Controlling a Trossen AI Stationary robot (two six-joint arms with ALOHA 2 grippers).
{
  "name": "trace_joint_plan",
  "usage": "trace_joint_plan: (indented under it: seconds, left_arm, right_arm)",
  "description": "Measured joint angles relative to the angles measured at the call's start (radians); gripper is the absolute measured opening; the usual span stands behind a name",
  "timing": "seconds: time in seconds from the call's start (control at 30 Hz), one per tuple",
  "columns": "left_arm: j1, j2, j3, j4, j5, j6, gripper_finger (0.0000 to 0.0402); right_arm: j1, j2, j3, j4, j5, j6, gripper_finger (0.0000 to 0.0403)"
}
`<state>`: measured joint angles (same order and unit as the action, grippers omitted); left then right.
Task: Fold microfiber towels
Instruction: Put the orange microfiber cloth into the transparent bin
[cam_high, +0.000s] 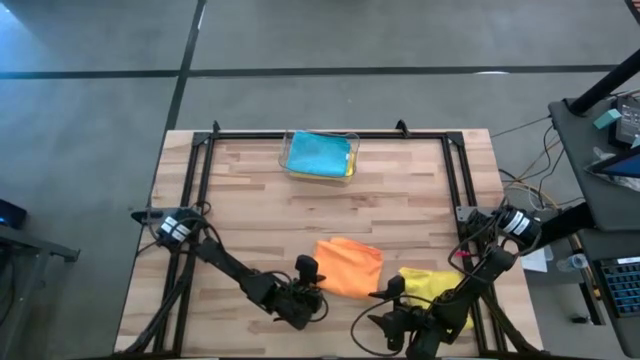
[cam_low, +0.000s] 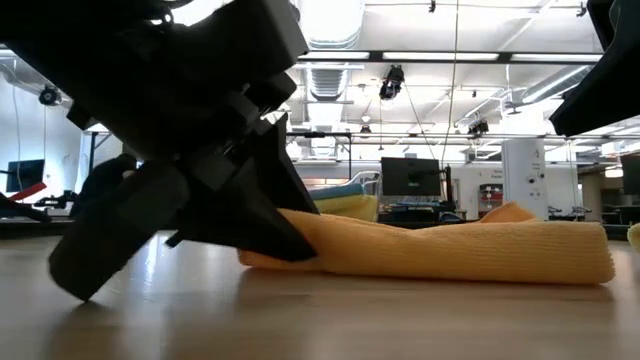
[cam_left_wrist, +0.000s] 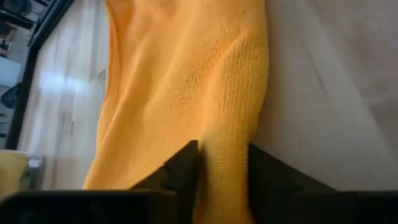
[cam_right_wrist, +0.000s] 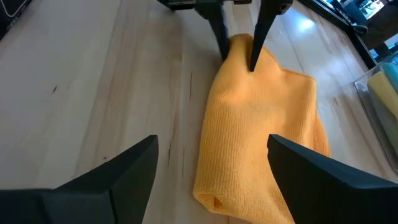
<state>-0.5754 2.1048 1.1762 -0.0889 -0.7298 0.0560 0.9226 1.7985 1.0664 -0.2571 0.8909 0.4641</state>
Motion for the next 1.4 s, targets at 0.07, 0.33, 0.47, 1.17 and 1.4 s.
trace_joint_plan:
  seconds: [0.07, 0.33, 0.47, 1.17, 1.4]
  left_arm:
    - [0.004, 0.000, -0.001, 0.001, -0.007, 0.001, 0.0071]
    - [0.017, -0.012, 0.015, -0.004, 0.024, -0.022, 0.0002]
    - [0.030, -0.039, 0.026, -0.006, 0.100, -0.070, 0.0001]
    - [0.071, -0.154, 0.032, -0.035, 0.240, -0.172, 0.0000]
    - [0.091, -0.155, 0.033, -0.034, 0.312, -0.208, 0.0000]
  right_arm:
    - [0.000, 0.000, 0.000, 0.000, 0.000, 0.000, 0.0288]
    - [0.000, 0.001, 0.000, -0.020, 0.000, -0.003, 0.0288]
    - [0.000, 0.001, -0.001, -0.034, 0.001, -0.003, 0.0288]
    - [-0.059, 0.051, 0.000, 0.024, 0.026, -0.011, 0.0300]
    - [-0.079, 0.112, 0.025, 0.031, 0.022, -0.011, 0.0323]
